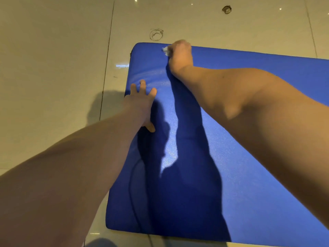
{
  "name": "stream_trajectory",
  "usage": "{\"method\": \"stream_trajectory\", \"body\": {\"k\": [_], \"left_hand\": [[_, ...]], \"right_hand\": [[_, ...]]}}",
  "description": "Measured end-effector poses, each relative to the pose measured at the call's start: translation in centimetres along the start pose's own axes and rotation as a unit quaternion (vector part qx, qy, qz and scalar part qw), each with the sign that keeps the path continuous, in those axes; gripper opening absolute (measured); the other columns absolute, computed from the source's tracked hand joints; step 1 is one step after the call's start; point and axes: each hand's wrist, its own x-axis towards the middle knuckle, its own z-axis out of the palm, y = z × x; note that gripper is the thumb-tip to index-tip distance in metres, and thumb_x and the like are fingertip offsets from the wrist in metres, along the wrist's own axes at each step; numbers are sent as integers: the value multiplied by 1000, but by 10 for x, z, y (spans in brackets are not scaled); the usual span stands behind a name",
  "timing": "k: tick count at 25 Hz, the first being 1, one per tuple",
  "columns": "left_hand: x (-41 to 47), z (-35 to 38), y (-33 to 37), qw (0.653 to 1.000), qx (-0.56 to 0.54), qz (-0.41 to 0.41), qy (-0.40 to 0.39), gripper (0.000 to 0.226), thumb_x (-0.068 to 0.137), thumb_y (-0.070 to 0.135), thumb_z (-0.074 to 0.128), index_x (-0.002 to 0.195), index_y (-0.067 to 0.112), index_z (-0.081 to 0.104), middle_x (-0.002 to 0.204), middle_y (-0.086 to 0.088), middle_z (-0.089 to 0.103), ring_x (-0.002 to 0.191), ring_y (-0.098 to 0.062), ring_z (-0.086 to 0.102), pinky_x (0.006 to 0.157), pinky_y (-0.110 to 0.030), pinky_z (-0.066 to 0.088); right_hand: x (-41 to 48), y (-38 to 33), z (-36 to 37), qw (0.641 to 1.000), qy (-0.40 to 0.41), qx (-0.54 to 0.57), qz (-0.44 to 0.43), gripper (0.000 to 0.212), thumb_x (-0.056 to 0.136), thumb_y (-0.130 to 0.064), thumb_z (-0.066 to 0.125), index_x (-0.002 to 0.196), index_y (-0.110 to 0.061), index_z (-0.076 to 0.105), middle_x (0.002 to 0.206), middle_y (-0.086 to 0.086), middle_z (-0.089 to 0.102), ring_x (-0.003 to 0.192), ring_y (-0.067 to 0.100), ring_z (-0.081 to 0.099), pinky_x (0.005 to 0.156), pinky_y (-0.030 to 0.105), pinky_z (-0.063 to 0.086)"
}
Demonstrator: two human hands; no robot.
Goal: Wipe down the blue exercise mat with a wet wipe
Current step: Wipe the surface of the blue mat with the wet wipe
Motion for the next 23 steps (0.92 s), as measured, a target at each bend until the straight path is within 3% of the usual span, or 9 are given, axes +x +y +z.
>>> {"method": "stream_trajectory", "body": {"k": [2, 5, 9, 11, 13, 16, 18, 20, 23], "left_hand": [[1, -1, 0, 1000, 1, 0, -3, 140, 46, 61, 94, 153, 26, 10, 163, -11, -9, 146, -41, 9, 93, -45, 47], [3, 0, -2, 1000, 2, 0, -6, 142, 46, 62, 94, 153, 27, 7, 163, -11, -11, 146, -42, 7, 93, -45, 48], [2, 1, -4, 1000, 4, 5, -4, 145, 44, 65, 93, 154, 27, 5, 163, -11, -12, 147, -42, 7, 95, -45, 49], [1, 1, -4, 1000, -2, 7, -2, 144, 44, 64, 93, 153, 27, 7, 162, -11, -10, 147, -41, 7, 96, -44, 49], [0, 1, -4, 1000, -5, 9, 1, 142, 45, 63, 93, 153, 26, 8, 162, -11, -10, 146, -41, 8, 97, -44, 50], [0, 1, -3, 1000, -9, 3, 1, 139, 45, 61, 94, 151, 26, 11, 162, -11, -7, 144, -39, 10, 91, -42, 49], [0, -1, -1, 1000, -7, 0, -1, 138, 45, 61, 95, 150, 26, 14, 162, -12, -6, 144, -39, 10, 83, -40, 48], [1, -2, -1, 1000, -4, -2, -2, 138, 43, 60, 95, 150, 26, 14, 163, -12, -5, 145, -41, 9, 80, -41, 50], [2, -3, 0, 1000, -5, 0, -1, 140, 42, 60, 96, 151, 26, 15, 163, -13, -3, 146, -41, 9, 85, -44, 52]], "right_hand": [[2, -16, 7, 1000, -11, -13, -23, 27, 95, -13, 50, 115, -17, 68, 128, 10, 58, 124, 25, 48, 102, 32, 34], [7, 9, 7, 997, 31, -48, -43, 28, 97, -7, 47, 117, -10, 66, 129, 13, 56, 125, 28, 45, 105, 35, 32], [-2, 70, -4, 993, 47, -103, 22, 27, 93, -3, 49, 111, -7, 69, 123, 18, 56, 121, 32, 46, 101, 37, 36], [-1, 83, -7, 990, 46, -116, 67, 27, 94, -1, 46, 105, -6, 71, 110, 16, 55, 118, 33, 45, 95, 34, 36], [3, 62, -9, 990, 18, -116, 84, 25, 95, 1, 46, 102, -6, 68, 104, 15, 53, 112, 31, 49, 89, 32, 37], [0, 24, 1, 996, 42, -12, 83, 21, 90, 8, 44, 103, -3, 57, 101, 6, 51, 86, 18, 51, 78, 32, 45], [1, 17, -5, 998, 8, -30, 51, 26, 90, 4, 45, 104, -6, 65, 106, 4, 54, 96, 16, 53, 84, 27, 45], [-3, 16, -11, 999, -15, 10, 41, 27, 87, 3, 47, 91, -13, 68, 109, 14, 62, 101, 23, 58, 81, 22, 44], [-29, 3, -4, 997, -54, 61, 2, 24, 76, 10, 44, 68, -10, 55, 75, 19, 45, 72, 26, 44, 69, 25, 46]]}}
